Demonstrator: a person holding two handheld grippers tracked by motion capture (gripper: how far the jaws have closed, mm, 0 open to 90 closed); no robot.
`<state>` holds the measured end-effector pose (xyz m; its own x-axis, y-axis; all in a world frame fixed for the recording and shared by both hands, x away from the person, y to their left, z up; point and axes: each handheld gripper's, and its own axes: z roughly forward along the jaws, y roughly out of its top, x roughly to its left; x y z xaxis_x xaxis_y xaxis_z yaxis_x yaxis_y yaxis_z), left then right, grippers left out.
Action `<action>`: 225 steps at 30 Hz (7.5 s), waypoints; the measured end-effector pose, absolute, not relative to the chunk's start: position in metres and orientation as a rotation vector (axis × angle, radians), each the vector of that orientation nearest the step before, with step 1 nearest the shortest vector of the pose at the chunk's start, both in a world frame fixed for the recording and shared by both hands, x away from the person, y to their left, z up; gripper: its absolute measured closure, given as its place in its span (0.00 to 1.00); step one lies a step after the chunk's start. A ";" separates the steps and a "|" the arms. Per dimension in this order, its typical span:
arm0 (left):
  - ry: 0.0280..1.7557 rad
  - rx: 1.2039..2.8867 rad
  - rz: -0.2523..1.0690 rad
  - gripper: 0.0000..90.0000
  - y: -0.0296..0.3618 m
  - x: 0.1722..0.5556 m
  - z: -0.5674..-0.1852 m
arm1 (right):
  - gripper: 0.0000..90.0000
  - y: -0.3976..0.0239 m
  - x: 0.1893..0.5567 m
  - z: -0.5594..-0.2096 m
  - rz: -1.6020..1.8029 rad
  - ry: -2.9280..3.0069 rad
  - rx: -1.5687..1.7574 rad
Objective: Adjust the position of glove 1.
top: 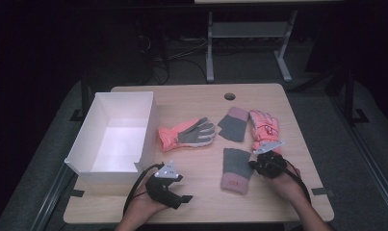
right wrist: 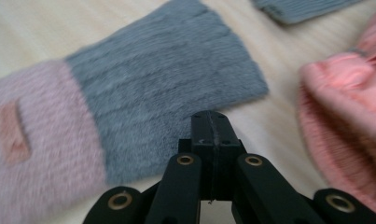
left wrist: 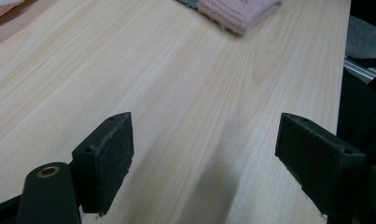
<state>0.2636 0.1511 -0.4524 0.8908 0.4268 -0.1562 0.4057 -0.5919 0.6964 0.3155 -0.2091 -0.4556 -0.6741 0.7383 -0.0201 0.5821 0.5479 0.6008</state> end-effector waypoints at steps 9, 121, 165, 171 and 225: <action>0.591 2.273 0.032 0.21 0.149 0.262 -0.453 | 1.00 -0.181 0.324 -0.450 0.935 2.497 1.086; 0.601 2.248 0.022 0.21 0.151 0.264 -0.453 | 1.00 -0.163 0.366 -0.454 0.827 2.533 1.196; 0.599 2.249 0.025 0.21 0.153 0.265 -0.452 | 1.00 -0.194 0.327 -0.453 0.797 2.532 1.174; 0.602 2.250 0.024 0.21 0.153 0.264 -0.452 | 1.00 -0.197 0.307 -0.453 0.819 2.553 1.171; 0.603 2.248 0.023 0.21 0.151 0.265 -0.453 | 1.00 -0.236 0.288 -0.451 0.811 2.510 1.165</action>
